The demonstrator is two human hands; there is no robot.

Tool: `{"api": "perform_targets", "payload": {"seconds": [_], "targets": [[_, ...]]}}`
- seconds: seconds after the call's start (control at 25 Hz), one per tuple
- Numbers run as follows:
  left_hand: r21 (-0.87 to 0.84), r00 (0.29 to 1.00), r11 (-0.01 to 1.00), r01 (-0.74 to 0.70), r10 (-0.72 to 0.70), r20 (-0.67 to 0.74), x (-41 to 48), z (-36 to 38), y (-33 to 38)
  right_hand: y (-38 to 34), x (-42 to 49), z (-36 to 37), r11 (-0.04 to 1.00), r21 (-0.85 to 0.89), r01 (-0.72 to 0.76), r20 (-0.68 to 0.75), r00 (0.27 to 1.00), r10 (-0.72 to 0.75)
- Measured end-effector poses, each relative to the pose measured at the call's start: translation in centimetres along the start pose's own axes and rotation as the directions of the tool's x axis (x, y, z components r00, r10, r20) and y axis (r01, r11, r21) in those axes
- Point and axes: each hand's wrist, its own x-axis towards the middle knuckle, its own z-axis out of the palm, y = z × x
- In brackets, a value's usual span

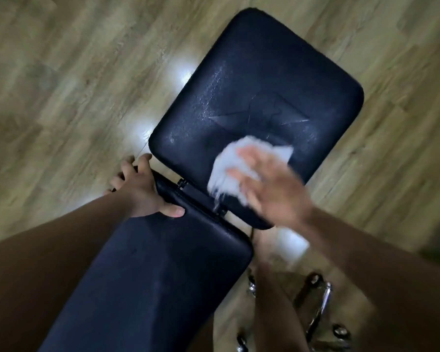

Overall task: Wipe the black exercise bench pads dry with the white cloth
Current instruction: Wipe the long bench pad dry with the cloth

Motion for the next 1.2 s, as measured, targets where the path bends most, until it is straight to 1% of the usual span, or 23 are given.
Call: {"api": "perform_targets", "payload": {"seconds": [0.04, 0.08, 0.16, 0.24, 0.28, 0.32, 0.36, 0.4, 0.44, 0.48, 0.52, 0.56, 0.64, 0.72, 0.8, 0.88, 0.92, 0.96, 1.04, 1.08, 1.12, 1.16, 1.2], "targets": [[-0.008, 1.0, 1.0, -0.005, 0.004, -0.01, 0.1, 0.0, -0.1, 2.4, 2.9, -1.3, 0.991, -0.04, -0.125, -0.081, 0.989, 0.122], [-0.01, 1.0, 1.0, -0.006, 0.006, -0.018, 0.0, 0.0, -0.2, 4.8, 5.8, -2.8, 0.963, -0.063, -0.262, -0.159, 0.955, 0.25], [-0.019, 0.999, 1.0, -0.025, 0.024, -0.027, -0.1, 0.2, -0.2, 7.7, 10.5, -5.4, 0.887, -0.029, -0.461, -0.262, 0.86, 0.438], [-0.023, 0.999, 0.999, -0.035, 0.034, -0.028, -0.1, 0.1, -0.2, 5.9, 12.0, -5.5, 0.822, 0.059, -0.567, -0.26, 0.786, 0.561], [-0.027, 0.999, 0.999, -0.033, 0.032, -0.021, -0.1, 0.0, -0.3, 3.5, 11.3, -4.4, 0.819, 0.063, -0.57, -0.251, 0.786, 0.566], [-0.034, 0.999, 0.999, -0.03, 0.03, -0.015, 0.0, -0.1, -0.4, 0.6, 9.8, -2.6, 0.853, 0.048, -0.52, -0.248, 0.821, 0.515], [-0.04, 1.0, 0.999, -0.025, 0.025, -0.011, 0.0, -0.1, -0.5, -2.8, 7.5, -0.5, 0.91, 0.021, -0.413, -0.232, 0.884, 0.407], [-0.038, 1.0, 0.999, -0.027, 0.026, -0.014, 0.0, 0.0, -0.6, -6.2, 4.6, 1.6, 0.965, 0.005, -0.262, -0.177, 0.95, 0.258], [-0.032, 0.999, 0.999, -0.032, 0.031, -0.024, -0.1, 0.1, -0.6, -8.8, 1.5, 3.1, 0.995, -0.017, -0.101, -0.1, 0.99, 0.098], [-0.027, 0.999, 0.999, -0.039, 0.038, -0.035, -0.2, 0.1, -0.4, -9.5, -0.4, 3.9, 0.998, -0.045, 0.037, -0.063, 0.997, -0.039], [-0.028, 0.998, 0.999, -0.046, 0.045, -0.044, -0.2, 0.1, -0.3, -8.2, -0.9, 3.7, 0.992, -0.06, 0.108, -0.037, 0.993, -0.11], [-0.034, 0.998, 0.998, -0.051, 0.05, -0.048, -0.3, 0.1, -0.1, -5.8, 0.1, 3.0, 0.994, -0.072, 0.082, -0.053, 0.995, -0.086], [-0.04, 0.998, 0.998, -0.047, 0.045, -0.039, -0.3, -0.1, -0.1, -0.2, 4.6, 0.5, 0.977, -0.107, -0.182, -0.203, 0.966, 0.158], [-0.043, 0.999, 0.998, -0.041, 0.04, -0.031, -0.2, 0.0, -0.1, 5.2, 9.4, -3.5, 0.906, -0.072, -0.417, -0.24, 0.889, 0.39], [-0.053, 0.999, 0.998, -0.035, 0.034, -0.03, 0.0, 0.1, -0.2, 7.3, 12.5, -5.8, 0.856, 0.034, -0.515, -0.248, 0.826, 0.507], [-0.039, 1.0, 0.999, -0.022, 0.021, -0.013, 0.0, 0.2, -0.3, 4.6, 12.7, -5.0, 0.822, 0.109, -0.559, -0.253, 0.784, 0.567], [-0.027, 1.0, 0.999, -0.017, 0.017, -0.001, 0.0, 0.2, -0.3, 2.0, 11.5, -3.4, 0.838, 0.098, -0.536, -0.266, 0.798, 0.541], [-0.018, 1.0, 1.0, -0.014, 0.014, 0.011, -0.1, 0.1, -0.3, -1.4, 9.5, -1.6, 0.879, 0.074, -0.472, -0.256, 0.843, 0.474], [0.002, 1.0, 1.0, -0.006, 0.006, 0.019, -0.2, 0.0, -0.2, -7.5, 4.2, 1.3, 0.975, 0.02, -0.222, -0.114, 0.968, 0.222], [0.012, 1.0, 1.0, 0.007, -0.007, 0.018, -0.3, -0.1, -0.1, -8.7, 2.4, 1.9, 0.998, -0.022, -0.05, -0.035, 0.998, 0.049], [0.025, 1.0, 1.0, 0.018, -0.019, 0.02, -0.4, -0.1, 0.0, -8.1, 2.0, 1.8, 0.993, -0.056, 0.108, 0.024, 0.994, -0.107], [0.037, 1.0, 0.999, 0.02, -0.021, 0.023, -0.5, -0.1, 0.1, -6.3, 2.9, 1.0, 0.978, -0.079, 0.191, 0.067, 0.98, -0.186], [0.039, 0.999, 0.999, 0.018, -0.019, 0.027, -0.5, -0.1, 0.1, -4.1, 4.9, -0.1, 0.977, -0.131, 0.166, 0.057, 0.985, -0.16]]}}
